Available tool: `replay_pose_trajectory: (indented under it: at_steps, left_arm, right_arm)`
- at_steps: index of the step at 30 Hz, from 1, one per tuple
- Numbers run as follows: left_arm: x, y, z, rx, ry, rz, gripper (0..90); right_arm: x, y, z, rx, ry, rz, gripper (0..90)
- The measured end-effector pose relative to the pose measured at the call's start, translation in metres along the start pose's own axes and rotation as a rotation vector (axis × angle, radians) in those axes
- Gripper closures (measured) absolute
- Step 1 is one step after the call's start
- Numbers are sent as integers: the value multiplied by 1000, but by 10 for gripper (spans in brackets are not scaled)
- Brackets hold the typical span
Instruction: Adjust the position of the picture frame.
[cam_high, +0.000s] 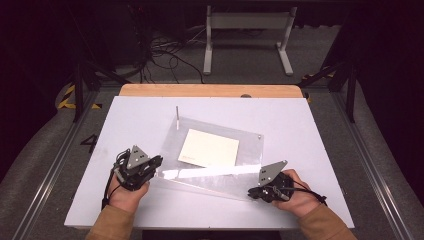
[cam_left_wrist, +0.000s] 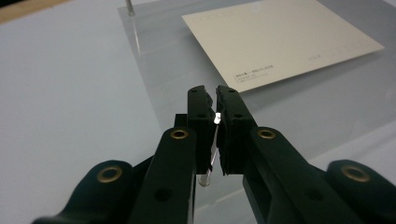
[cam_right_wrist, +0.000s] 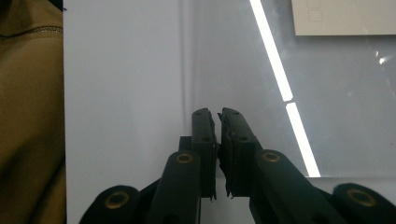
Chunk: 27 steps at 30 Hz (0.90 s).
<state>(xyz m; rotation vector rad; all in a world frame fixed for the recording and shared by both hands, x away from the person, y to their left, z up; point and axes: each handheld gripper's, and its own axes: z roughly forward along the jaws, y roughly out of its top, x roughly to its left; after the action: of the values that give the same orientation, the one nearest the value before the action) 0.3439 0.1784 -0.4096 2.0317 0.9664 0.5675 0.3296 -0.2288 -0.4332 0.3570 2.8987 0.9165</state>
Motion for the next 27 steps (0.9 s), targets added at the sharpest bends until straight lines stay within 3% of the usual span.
replay_pose_trajectory:
  at_steps: [5,9,12,13,17,18,22,24,26,27]
  left_arm:
    - [4,19,13,-24,33,-3,841]
    - [14,31,37,-37,49,-37,838]
    - [21,33,58,-18,47,-75,838]
    - [21,33,58,-18,47,-75,839]
    - [27,32,83,35,44,-109,844]
    - [28,32,89,17,35,-120,844]
    - [30,34,98,15,35,-130,843]
    - [33,33,100,13,5,-166,832]
    - [34,32,99,10,-2,-171,826]
    - [34,32,97,10,10,-171,771]
  right_arm:
    - [3,1,1,-4,-5,-7,841]
    - [6,5,4,-4,-11,-22,841]
    - [7,8,6,-1,-12,-30,841]
    - [7,8,6,-1,-12,-30,841]
    - [8,9,8,-5,-9,-30,842]
    - [8,9,8,-4,-10,-31,842]
    - [9,10,8,-1,-9,-31,842]
    - [10,10,8,-1,-13,-29,842]
    - [10,10,8,-1,-18,-28,841]
    - [11,10,8,-2,-18,-25,841]
